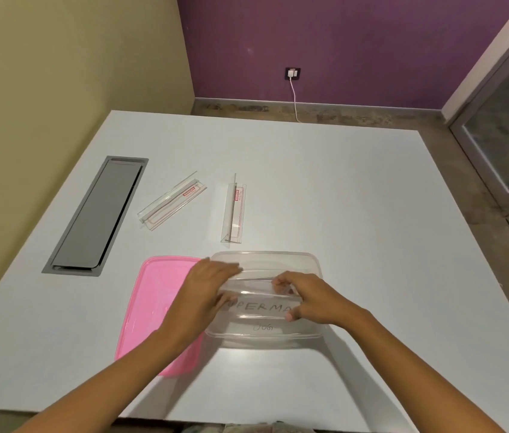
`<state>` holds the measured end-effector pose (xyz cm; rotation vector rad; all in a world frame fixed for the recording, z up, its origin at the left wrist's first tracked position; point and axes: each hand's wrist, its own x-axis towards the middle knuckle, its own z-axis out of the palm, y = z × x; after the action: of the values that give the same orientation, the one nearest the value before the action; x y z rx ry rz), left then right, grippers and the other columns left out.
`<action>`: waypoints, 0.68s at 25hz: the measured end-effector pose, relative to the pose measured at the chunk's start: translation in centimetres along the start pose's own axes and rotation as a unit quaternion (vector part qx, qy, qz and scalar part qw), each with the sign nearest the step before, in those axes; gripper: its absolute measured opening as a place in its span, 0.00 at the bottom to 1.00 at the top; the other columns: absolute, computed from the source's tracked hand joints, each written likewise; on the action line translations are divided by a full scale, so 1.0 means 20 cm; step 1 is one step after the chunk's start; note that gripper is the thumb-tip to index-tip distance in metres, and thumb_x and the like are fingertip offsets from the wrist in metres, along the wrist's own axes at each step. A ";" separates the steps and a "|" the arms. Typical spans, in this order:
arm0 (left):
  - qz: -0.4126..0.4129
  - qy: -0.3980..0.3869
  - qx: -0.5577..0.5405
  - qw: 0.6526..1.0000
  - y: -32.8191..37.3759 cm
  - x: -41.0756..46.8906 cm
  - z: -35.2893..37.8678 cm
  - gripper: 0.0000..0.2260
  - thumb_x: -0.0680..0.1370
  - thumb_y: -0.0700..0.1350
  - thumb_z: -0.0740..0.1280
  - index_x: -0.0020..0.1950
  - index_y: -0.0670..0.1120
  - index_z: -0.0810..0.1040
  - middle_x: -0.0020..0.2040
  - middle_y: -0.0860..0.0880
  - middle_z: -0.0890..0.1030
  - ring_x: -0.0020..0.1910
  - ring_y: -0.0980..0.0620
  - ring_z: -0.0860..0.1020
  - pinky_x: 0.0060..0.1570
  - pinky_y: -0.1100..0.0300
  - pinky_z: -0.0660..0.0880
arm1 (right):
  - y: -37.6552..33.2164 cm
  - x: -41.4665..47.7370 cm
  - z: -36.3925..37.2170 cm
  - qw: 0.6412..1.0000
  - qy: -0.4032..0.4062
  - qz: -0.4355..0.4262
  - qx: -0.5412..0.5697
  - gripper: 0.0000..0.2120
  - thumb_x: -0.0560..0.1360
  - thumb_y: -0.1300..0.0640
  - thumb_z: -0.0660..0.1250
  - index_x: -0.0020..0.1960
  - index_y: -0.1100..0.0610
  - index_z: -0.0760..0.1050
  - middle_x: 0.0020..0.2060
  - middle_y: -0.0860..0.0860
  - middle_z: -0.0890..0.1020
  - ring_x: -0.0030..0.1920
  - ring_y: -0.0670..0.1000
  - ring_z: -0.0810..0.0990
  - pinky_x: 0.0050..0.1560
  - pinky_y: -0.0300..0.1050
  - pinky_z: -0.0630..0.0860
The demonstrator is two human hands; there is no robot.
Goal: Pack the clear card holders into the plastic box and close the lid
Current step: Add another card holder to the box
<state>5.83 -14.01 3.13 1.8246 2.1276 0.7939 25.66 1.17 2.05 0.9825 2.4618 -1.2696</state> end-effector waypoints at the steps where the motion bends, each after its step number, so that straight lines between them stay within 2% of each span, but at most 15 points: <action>1: 0.014 -0.032 0.009 0.999 -0.01 -0.01 0.01 0.19 0.68 0.39 0.76 0.58 0.45 0.81 0.57 0.47 0.83 0.56 0.48 0.80 0.61 0.48 0.74 | 0.01 0.00 0.01 1.000 -0.011 0.008 -0.008 0.31 0.64 0.62 0.78 0.64 0.50 0.71 0.61 0.46 0.77 0.60 0.49 0.75 0.61 0.44 0.73; 4: -0.013 -0.108 0.008 0.994 -0.03 -0.04 0.08 0.13 0.72 0.39 0.72 0.56 0.47 0.82 0.54 0.49 0.85 0.52 0.49 0.83 0.51 0.59 0.78 | 0.05 0.02 0.05 0.998 -0.023 0.030 -0.054 0.32 0.64 0.61 0.77 0.65 0.49 0.71 0.64 0.47 0.76 0.63 0.50 0.73 0.62 0.47 0.72; 9: -0.027 -0.188 0.054 0.980 -0.06 -0.05 0.19 0.12 0.76 0.42 0.68 0.59 0.48 0.80 0.57 0.49 0.84 0.55 0.48 0.81 0.54 0.57 0.77 | 0.09 0.02 0.14 0.986 -0.035 0.030 -0.159 0.32 0.67 0.58 0.74 0.68 0.48 0.67 0.65 0.50 0.75 0.64 0.54 0.73 0.59 0.47 0.70; 14: -0.041 -0.187 0.076 0.979 -0.08 -0.04 0.23 0.12 0.76 0.41 0.66 0.59 0.48 0.80 0.56 0.49 0.83 0.55 0.48 0.80 0.51 0.57 0.77 | 0.09 0.04 0.18 0.979 -0.029 0.024 -0.199 0.32 0.68 0.60 0.73 0.69 0.48 0.68 0.62 0.54 0.78 0.62 0.56 0.75 0.56 0.50 0.74; 17: -0.041 -0.197 0.091 0.975 -0.08 -0.03 0.24 0.12 0.77 0.41 0.64 0.60 0.48 0.79 0.57 0.49 0.83 0.55 0.48 0.80 0.51 0.56 0.77 | 0.07 0.06 0.20 0.976 -0.014 0.022 -0.216 0.27 0.71 0.61 0.72 0.68 0.51 0.71 0.61 0.57 0.78 0.61 0.58 0.76 0.57 0.50 0.74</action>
<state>7.06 -13.46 -1.87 1.7831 2.0463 0.1986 25.29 -0.84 -1.85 0.8838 2.5202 -0.6801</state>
